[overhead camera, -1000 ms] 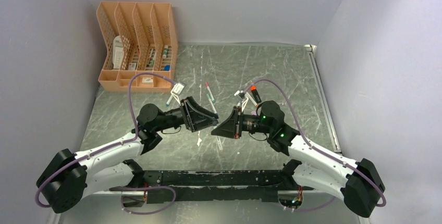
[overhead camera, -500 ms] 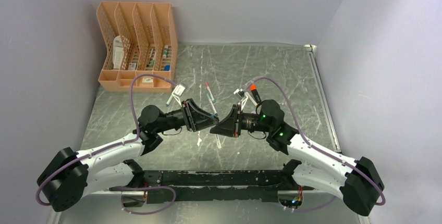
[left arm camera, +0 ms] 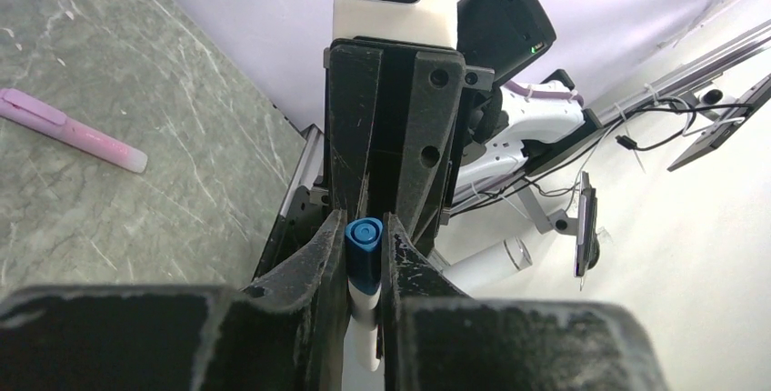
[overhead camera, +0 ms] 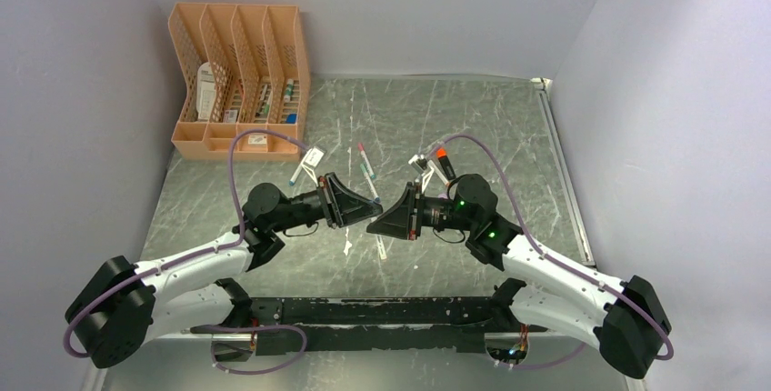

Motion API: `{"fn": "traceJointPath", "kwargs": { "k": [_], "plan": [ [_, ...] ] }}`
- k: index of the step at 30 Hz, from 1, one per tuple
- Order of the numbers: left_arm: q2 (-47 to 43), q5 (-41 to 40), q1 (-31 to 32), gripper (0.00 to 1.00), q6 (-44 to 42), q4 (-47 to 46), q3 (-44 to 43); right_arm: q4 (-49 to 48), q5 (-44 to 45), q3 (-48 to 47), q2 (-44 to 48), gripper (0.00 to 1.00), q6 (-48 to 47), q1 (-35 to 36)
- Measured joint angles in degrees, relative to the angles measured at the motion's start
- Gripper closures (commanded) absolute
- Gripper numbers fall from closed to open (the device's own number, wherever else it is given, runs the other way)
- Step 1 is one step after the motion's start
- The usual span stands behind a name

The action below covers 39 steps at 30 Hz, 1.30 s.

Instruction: Open the pen caps

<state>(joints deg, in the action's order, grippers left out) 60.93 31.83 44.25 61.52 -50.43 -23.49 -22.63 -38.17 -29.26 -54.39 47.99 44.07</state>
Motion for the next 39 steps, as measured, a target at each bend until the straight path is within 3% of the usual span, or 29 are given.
{"fn": "traceJointPath", "kwargs": {
  "k": [9, 28, 39],
  "plan": [
    [0.09, -1.55, 0.48, 0.93, -1.27, 3.41, -0.17, 3.23, 1.49, -0.09, -0.17, 1.00, -0.70, -0.02],
    [-1.07, -11.54, 2.21, 0.93, -9.16, 30.18, -8.55, 10.82, 6.93, -0.92, -1.53, 1.00, -3.34, -0.13],
    [0.87, -12.20, 2.80, 0.93, -10.71, 34.60, -10.86, 9.66, 8.22, 1.46, -0.61, 1.00, -2.78, 0.15]
  ]
}}
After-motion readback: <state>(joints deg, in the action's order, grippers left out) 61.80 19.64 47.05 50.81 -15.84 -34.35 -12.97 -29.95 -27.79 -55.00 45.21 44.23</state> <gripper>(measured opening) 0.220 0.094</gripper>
